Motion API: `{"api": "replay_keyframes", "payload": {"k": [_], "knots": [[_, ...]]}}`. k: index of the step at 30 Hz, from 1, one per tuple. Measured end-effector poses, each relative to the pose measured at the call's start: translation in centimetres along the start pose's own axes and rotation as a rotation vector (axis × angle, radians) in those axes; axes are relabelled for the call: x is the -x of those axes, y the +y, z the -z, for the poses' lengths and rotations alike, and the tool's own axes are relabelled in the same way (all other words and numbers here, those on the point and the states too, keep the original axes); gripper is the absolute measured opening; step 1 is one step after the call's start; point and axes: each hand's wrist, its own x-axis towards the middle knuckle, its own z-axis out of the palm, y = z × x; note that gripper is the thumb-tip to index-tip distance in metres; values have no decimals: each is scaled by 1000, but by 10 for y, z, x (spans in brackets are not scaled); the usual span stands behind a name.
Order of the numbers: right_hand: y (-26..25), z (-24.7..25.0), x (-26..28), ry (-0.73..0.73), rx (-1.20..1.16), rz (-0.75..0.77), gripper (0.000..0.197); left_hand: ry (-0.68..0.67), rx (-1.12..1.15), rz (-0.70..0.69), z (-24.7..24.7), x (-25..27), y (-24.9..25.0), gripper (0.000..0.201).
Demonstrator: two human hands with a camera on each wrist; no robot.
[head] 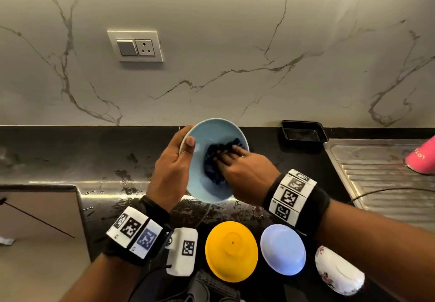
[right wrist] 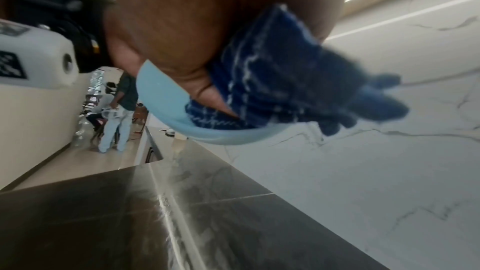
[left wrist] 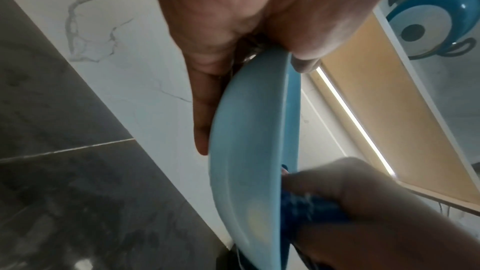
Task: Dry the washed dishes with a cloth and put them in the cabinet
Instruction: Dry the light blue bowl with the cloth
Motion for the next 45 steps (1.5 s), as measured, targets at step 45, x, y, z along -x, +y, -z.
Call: {"api": "replay_keyframes", "payload": {"k": [45], "knots": [[22,9,26,-206,344,297,26,-174,12,101,-15,18,1,47]]}}
